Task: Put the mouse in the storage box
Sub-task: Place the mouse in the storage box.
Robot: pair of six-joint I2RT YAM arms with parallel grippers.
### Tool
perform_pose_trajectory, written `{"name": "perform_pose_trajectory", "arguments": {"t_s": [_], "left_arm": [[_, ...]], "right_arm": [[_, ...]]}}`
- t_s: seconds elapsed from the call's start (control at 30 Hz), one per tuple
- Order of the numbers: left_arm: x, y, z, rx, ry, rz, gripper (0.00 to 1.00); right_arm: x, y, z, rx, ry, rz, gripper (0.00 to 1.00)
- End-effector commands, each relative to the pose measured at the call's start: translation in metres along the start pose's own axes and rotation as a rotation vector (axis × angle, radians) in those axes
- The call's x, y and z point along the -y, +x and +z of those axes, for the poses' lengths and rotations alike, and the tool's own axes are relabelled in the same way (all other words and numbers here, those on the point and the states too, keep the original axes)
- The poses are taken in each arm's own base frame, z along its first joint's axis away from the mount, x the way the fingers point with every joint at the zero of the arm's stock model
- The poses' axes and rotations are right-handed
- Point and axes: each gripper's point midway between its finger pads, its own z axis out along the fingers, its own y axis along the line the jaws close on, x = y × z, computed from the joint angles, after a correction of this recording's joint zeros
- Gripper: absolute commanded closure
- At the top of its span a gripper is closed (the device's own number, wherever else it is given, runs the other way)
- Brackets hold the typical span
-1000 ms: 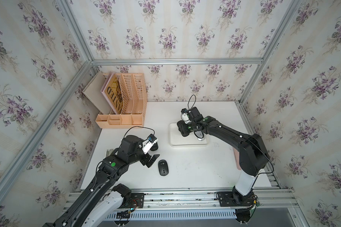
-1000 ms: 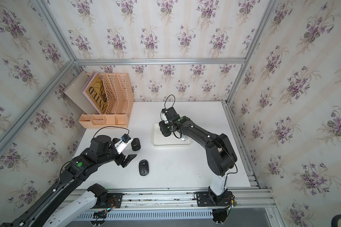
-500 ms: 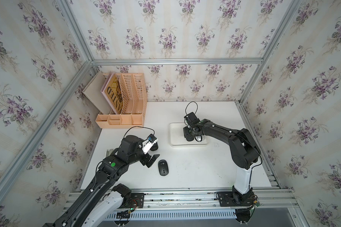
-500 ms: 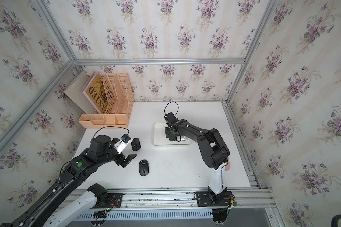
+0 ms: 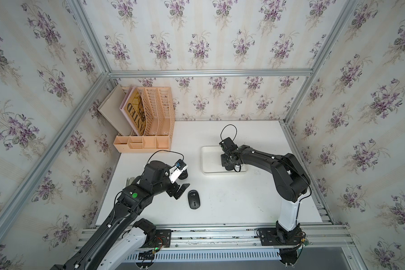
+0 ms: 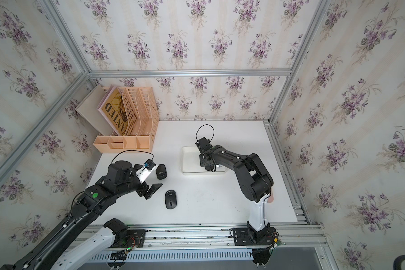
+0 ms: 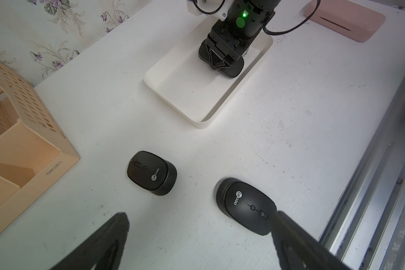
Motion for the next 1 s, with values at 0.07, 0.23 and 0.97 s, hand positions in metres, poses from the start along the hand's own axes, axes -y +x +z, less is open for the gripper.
{"name": "perform_pose_trajectory", "arguments": {"t_s": [0.07, 0.23, 0.97], "left_arm": [[0.0, -0.005, -0.001, 0.017, 0.002, -0.001, 0.01], [-0.001, -0.005, -0.001, 0.019, -0.001, -0.001, 0.01], [-0.052, 0.027, 0.03, -0.191, -0.507, -0.561, 0.01]], "right_arm": [[0.005, -0.008, -0.002, 0.04, 0.031, 0.032, 0.35], [0.006, -0.015, -0.009, 0.055, 0.035, 0.036, 0.29], [0.017, -0.025, -0.161, 0.757, -0.287, -0.099, 0.17]]}}
